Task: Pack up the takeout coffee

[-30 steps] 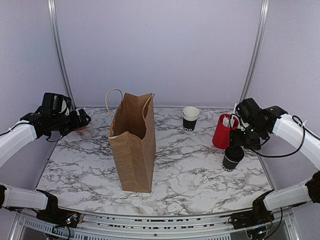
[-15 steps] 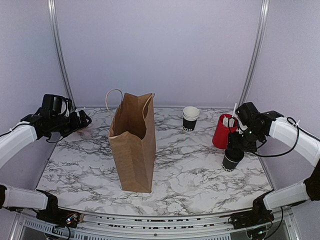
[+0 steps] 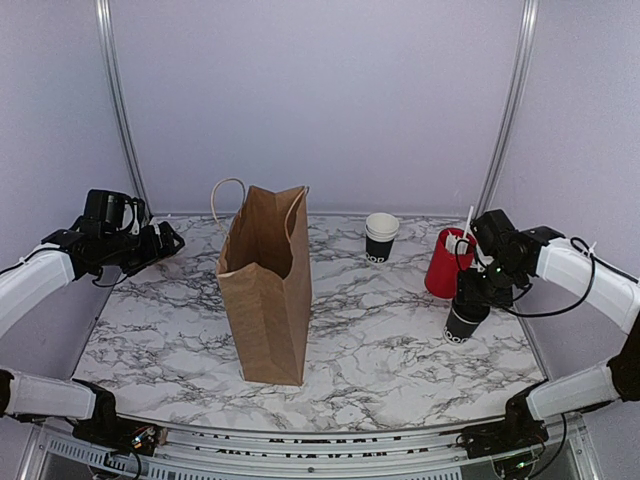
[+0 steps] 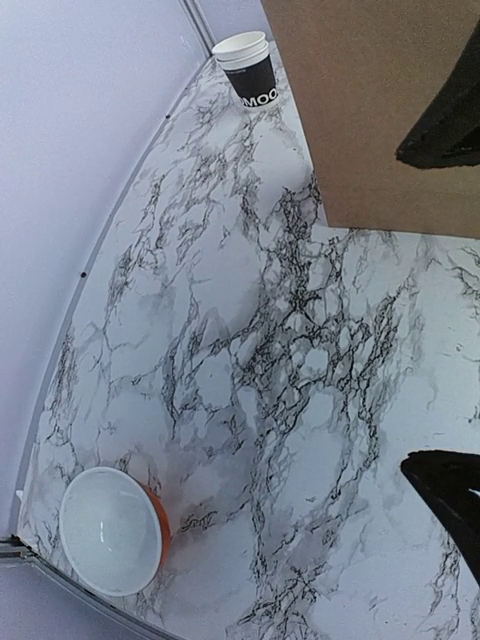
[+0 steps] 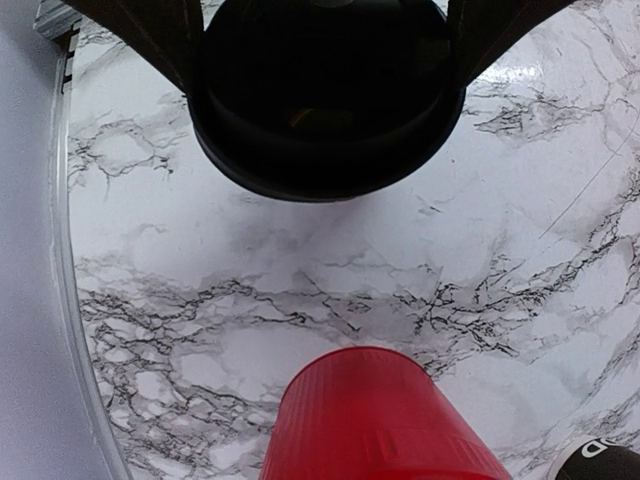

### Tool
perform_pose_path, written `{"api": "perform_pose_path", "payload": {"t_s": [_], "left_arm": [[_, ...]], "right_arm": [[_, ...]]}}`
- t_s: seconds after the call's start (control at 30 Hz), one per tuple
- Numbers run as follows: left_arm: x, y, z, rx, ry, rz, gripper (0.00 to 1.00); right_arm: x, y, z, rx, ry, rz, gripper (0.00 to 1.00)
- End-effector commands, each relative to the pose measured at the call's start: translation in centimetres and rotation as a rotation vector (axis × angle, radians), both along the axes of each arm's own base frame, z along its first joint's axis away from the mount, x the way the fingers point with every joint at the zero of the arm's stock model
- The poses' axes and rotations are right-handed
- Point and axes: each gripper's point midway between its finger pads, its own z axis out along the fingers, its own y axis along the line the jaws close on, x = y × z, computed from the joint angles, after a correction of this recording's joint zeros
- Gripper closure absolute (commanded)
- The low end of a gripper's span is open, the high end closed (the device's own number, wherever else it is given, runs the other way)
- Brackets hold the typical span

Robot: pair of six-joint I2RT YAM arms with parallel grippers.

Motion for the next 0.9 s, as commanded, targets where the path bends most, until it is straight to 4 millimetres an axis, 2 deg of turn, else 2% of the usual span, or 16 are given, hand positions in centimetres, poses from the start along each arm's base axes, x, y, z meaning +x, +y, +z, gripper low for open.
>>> {"api": "perform_pose_path", "payload": {"t_s": [0.0,0.27,0.73,0.87], "left_arm": [[0.3,-0.2,0.2,-0.01,-0.019,-0.015,0.01],[0.3,-0.4,-0.1,-0.015,-0.011,-0.021,0.01],[0.4,-0.7,-0.3,-0.027,-0.001,-0.032,0.01],[0.3,-0.7,-0.4,-0.027,-0.001,-0.032,0.01]], "right_arm": [[-0.1,0.1,-0.7,0.015,0.016,-0.008,0.22],[-1.0,0.4,-1.0,-0.016,0.047,-0.007,0.26],[-3.4,1.9,-4.8,0.074,0.142,0.018,0.26],[-3.7,2.0,-5.1,0.075,0.16,0.021,0.26]]}}
